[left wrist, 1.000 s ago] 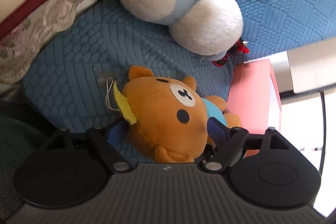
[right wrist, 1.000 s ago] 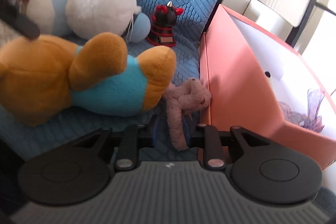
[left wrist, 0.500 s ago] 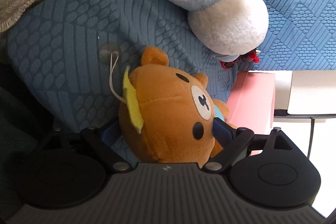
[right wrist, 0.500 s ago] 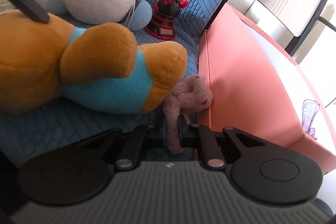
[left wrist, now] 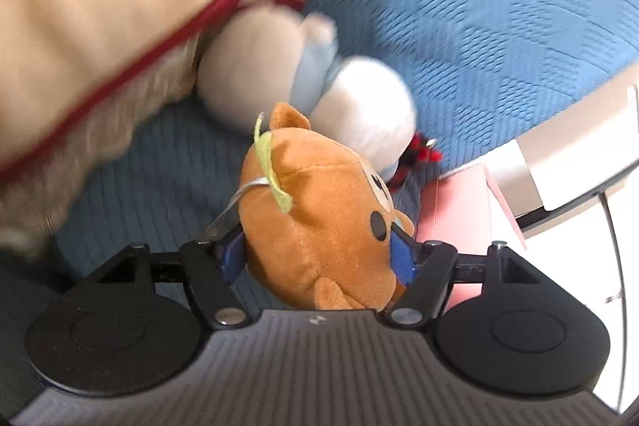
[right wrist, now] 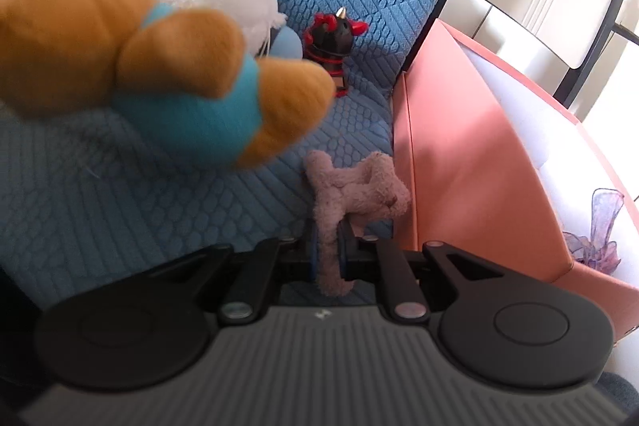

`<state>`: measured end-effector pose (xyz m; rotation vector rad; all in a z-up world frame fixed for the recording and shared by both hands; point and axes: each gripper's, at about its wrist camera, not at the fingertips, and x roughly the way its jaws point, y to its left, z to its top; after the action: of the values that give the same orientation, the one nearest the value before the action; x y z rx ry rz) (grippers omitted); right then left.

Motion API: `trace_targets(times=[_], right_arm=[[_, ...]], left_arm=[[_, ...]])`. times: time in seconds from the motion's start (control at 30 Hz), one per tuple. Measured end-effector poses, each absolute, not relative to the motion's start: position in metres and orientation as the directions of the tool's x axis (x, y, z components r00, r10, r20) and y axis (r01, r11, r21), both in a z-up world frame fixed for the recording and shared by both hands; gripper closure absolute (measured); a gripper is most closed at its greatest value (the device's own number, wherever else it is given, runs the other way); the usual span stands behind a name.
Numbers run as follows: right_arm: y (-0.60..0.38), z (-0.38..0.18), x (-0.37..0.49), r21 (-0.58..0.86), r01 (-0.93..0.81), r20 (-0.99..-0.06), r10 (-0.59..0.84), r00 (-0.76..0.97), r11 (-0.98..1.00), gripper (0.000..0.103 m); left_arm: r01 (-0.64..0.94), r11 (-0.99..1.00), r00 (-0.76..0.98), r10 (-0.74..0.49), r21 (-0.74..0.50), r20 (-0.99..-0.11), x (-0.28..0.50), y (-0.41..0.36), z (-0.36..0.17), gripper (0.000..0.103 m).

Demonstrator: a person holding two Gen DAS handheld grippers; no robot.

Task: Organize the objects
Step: 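Regrasp and lift the orange bear with the left gripper while the right gripper grasps and lifts the pink bunny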

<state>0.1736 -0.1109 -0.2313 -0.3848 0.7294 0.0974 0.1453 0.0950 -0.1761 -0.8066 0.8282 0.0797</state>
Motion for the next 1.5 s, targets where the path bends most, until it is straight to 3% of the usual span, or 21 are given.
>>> trace_targets(times=[0.27,0.43,0.8,1.5], right_arm=[[-0.126,-0.218,0.174,-0.085,-0.223,-0.705,0.099,0.702,0.971,0.09],[-0.144,-0.217,0.173,0.144,-0.19,-0.729,0.234,0.643,0.971,0.09],[-0.143,-0.225,0.171,0.222,-0.194,-0.751,0.295,0.591,0.955,0.088],[-0.142,-0.226,0.172,0.189,-0.17,-0.747,0.254,0.614,0.967,0.083]], left_arm=[[-0.238,0.944,0.711,0.009,-0.228,-0.703,0.14,0.05,-0.148,0.028],[-0.201,0.968,0.721,0.042,-0.151,-0.692,0.123,0.035,-0.147,0.027],[-0.187,0.966,0.703,0.006,-0.177,-0.712,0.117,0.027,-0.153,0.019],[-0.234,0.921,0.716,-0.053,-0.31,-0.696,0.11,0.043,-0.154,0.017]])
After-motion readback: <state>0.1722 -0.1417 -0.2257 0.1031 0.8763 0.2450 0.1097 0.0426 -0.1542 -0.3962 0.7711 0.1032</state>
